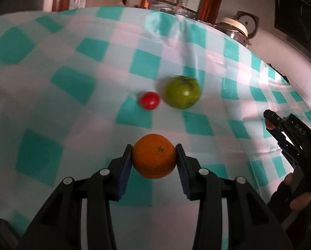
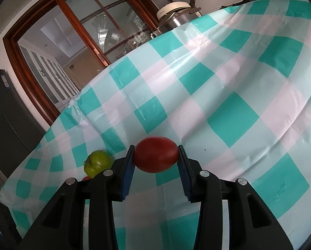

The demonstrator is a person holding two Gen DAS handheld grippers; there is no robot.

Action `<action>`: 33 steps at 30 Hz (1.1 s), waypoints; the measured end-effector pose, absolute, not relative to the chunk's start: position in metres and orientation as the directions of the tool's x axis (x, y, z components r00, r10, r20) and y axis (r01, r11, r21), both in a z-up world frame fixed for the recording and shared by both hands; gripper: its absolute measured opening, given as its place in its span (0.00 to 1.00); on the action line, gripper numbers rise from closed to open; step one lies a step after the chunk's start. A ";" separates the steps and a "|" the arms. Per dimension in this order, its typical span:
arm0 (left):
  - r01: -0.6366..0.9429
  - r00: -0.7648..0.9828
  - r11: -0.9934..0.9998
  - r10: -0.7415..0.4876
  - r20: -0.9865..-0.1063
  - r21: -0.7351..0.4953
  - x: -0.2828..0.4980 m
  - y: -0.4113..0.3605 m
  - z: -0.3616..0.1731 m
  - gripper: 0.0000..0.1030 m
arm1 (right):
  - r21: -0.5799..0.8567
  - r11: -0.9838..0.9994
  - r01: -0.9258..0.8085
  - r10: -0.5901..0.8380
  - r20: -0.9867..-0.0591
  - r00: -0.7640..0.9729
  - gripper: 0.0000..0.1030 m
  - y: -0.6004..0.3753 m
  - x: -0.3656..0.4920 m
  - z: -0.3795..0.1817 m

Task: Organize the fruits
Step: 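Carry the red tomato and tangerine over the white bin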

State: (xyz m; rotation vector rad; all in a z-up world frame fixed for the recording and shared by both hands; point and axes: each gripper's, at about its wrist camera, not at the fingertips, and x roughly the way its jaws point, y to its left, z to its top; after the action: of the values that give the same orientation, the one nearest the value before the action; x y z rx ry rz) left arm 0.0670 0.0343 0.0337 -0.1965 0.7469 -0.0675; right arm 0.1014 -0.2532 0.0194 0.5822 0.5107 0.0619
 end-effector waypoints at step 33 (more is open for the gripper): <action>0.071 0.728 0.978 -0.187 -0.660 -0.198 0.062 0.023 0.039 0.40 | 0.547 0.834 0.072 0.244 -0.481 0.842 0.39 -0.235 0.081 0.017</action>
State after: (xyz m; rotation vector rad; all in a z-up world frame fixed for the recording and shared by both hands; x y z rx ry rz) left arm 0.0616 0.0233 0.0395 -0.1637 0.7429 -0.1427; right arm 0.0812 -0.2351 0.0169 0.5852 0.5702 0.0964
